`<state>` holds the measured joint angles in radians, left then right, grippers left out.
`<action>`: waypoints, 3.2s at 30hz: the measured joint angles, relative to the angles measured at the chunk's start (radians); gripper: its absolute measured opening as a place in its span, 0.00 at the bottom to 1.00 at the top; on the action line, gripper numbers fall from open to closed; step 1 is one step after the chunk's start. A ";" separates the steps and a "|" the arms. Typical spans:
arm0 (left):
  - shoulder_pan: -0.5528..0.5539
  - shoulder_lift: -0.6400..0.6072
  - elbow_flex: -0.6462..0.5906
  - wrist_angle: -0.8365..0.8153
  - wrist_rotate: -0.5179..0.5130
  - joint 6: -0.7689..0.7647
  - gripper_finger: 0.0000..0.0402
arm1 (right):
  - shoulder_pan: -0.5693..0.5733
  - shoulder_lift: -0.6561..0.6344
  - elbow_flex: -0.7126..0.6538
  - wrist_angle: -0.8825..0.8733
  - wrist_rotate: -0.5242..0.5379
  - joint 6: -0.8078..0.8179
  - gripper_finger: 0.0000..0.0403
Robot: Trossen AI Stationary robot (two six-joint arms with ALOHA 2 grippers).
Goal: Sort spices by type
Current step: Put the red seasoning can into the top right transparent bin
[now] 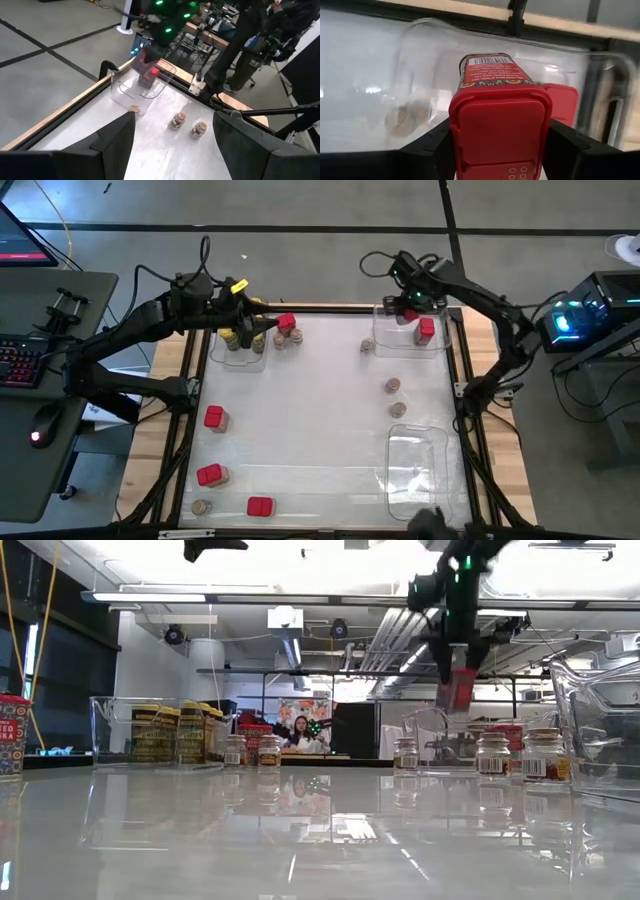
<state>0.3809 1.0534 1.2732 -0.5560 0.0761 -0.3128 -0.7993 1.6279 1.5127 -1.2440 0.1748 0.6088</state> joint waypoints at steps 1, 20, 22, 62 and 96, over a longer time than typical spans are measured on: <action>0.000 0.000 0.000 0.000 0.000 -0.005 0.63 | -0.028 0.014 -0.016 0.004 -0.018 0.000 0.52; 0.000 0.000 0.000 -0.001 0.000 0.011 0.63 | -0.082 0.102 -0.153 -0.017 0.021 0.025 0.52; 0.000 0.000 0.000 -0.001 0.000 0.018 0.63 | -0.084 0.102 -0.153 -0.018 0.041 0.052 0.52; 0.000 0.000 0.000 -0.001 0.000 0.019 0.63 | -0.144 0.071 -0.153 0.043 -0.020 0.037 0.83; -0.141 0.075 -0.001 -0.855 -0.147 -0.462 0.63 | 0.408 -0.118 -0.153 0.188 -0.025 -0.116 0.49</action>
<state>0.2394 1.1285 1.2724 -1.4114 -0.0712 -0.7749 -0.3909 1.5104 1.3602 -1.0563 0.1493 0.4932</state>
